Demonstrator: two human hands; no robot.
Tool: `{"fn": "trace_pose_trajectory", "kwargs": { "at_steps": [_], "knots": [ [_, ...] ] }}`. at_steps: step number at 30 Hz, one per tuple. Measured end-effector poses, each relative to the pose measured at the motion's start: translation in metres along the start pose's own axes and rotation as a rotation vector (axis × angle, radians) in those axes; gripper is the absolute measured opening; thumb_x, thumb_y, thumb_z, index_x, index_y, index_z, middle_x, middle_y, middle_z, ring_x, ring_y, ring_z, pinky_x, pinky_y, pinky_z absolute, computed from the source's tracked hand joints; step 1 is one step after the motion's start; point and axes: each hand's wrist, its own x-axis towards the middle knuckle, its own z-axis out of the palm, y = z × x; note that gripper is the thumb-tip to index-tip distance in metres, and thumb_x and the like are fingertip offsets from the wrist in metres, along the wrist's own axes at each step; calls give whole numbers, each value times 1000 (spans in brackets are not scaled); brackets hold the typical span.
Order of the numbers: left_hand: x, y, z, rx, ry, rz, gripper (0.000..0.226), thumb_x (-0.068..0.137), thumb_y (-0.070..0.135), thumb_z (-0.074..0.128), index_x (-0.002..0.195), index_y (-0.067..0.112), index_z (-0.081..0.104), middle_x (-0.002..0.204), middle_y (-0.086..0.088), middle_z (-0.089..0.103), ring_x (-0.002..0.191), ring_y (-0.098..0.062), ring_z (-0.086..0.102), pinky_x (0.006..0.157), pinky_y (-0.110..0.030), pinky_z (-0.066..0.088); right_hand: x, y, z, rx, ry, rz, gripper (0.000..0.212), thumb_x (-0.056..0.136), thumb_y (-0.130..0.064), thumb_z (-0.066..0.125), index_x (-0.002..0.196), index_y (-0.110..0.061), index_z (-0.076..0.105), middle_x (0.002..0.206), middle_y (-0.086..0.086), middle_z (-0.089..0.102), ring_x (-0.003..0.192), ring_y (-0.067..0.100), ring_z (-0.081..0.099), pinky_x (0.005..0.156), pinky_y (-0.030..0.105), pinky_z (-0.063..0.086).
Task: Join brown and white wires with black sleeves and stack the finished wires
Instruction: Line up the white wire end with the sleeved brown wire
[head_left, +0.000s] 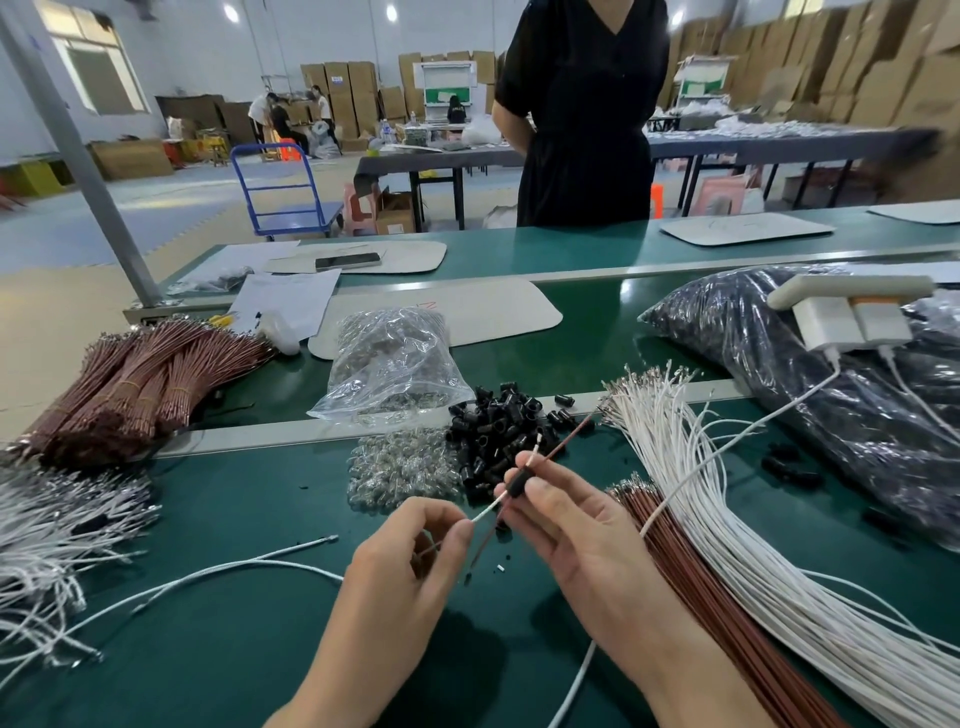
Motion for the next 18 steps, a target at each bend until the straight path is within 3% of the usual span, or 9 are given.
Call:
{"fn": "trace_pose_trajectory", "kwargs": {
  "at_steps": [4,7,11,14,18],
  "knots": [
    [-2,4,8,-13,44,1,22,91,60,52,98,41,61,71,7,61,56,-14,52,55,-26,45,-3,11,8,-127,-60,27,28,77,-16,74,104,-15,79,108,15,74,99,22,72,86,28,57],
    [-2,2,3,33,18,10,25,91,64,50,101,43,58,77,10,64,60,-17,57,59,-32,50,-2,3,4,-93,-16,-39,26,79,-14,73,105,-13,78,111,17,74,102,26,72,86,28,58],
    [0,-3,-4,100,12,32,26,94,64,48,95,40,59,74,12,60,56,-11,49,54,-23,42,0,-12,-5,4,70,-92,28,79,-15,71,106,-14,78,112,17,74,103,25,72,82,26,58],
    [0,0,0,89,43,29,21,94,58,51,94,39,60,75,13,60,57,-11,50,54,-21,42,-3,1,3,-116,6,-52,30,78,-19,73,108,-18,78,111,13,75,101,22,72,85,25,57],
    [-2,3,3,95,38,28,21,91,62,51,96,43,58,79,14,64,60,-16,56,58,-32,50,-5,12,10,-244,-63,-51,31,79,-22,74,110,-19,77,112,12,75,108,23,70,93,29,55]
  ]
}}
